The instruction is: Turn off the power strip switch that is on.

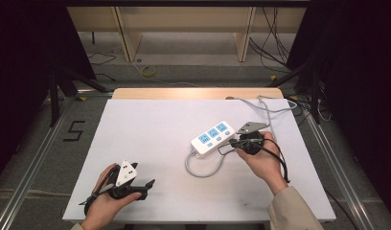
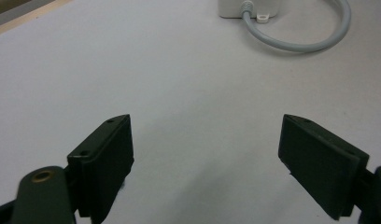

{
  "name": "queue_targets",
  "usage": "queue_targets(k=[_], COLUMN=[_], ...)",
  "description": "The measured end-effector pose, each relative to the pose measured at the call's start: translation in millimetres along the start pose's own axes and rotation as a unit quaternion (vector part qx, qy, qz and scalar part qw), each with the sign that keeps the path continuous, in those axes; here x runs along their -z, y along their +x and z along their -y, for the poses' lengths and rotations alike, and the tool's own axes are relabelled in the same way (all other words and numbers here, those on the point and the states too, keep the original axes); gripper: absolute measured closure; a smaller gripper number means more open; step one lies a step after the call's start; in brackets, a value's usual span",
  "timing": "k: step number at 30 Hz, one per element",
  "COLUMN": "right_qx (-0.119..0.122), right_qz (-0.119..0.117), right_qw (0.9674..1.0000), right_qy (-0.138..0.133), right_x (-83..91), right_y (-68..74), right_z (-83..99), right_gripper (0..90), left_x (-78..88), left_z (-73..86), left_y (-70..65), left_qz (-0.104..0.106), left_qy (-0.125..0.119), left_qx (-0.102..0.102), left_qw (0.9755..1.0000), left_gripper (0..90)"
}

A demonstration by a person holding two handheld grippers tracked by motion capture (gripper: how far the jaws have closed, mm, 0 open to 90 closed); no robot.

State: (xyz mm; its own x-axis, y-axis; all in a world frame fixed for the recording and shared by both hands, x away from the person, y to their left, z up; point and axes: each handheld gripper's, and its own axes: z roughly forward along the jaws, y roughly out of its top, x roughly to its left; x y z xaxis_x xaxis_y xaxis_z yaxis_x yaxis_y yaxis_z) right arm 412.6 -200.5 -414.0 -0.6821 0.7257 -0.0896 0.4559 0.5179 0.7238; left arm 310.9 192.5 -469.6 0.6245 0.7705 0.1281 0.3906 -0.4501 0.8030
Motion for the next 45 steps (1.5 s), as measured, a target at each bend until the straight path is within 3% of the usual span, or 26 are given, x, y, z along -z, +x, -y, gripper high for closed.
queue_targets(k=[45], right_qx=[0.012], right_qz=[-0.016], right_qw=[0.9996], right_qy=[0.022], right_x=[-20.9], right_y=[1.0], right_z=[-24.0], right_gripper=[90.0], left_x=[0.0], left_z=[0.0], left_y=[-0.2], left_qz=[0.000], left_qy=[-0.001], left_qx=[-0.002], left_qw=[1.0000], left_gripper=[17.9])
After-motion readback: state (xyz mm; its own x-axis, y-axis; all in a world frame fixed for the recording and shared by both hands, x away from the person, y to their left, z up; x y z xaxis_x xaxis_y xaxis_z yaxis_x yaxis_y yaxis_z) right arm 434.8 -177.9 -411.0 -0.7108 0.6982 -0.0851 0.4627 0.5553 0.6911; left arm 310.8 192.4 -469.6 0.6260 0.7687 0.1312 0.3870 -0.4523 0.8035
